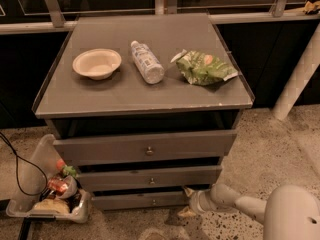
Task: Open bottom drawer
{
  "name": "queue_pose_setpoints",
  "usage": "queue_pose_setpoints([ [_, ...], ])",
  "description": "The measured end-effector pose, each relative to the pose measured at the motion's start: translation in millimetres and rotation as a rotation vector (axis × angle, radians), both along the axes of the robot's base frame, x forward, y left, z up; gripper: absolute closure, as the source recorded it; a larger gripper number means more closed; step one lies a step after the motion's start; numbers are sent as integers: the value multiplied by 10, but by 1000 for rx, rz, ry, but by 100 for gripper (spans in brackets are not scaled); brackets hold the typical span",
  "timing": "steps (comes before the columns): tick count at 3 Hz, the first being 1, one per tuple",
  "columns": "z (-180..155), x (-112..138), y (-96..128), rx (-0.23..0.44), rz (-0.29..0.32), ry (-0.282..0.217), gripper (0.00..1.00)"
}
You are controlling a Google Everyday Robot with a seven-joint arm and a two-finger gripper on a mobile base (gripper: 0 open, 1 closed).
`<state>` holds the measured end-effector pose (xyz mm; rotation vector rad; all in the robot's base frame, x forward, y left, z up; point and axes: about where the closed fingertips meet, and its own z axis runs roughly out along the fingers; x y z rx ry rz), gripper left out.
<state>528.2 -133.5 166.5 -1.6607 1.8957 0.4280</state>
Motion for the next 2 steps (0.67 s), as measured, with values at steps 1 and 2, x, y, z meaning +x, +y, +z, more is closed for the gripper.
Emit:
queue_pose_setpoints([
  [1, 0, 0, 0, 0, 0, 0, 64],
  [2, 0, 0, 1, 0, 0, 0, 87],
])
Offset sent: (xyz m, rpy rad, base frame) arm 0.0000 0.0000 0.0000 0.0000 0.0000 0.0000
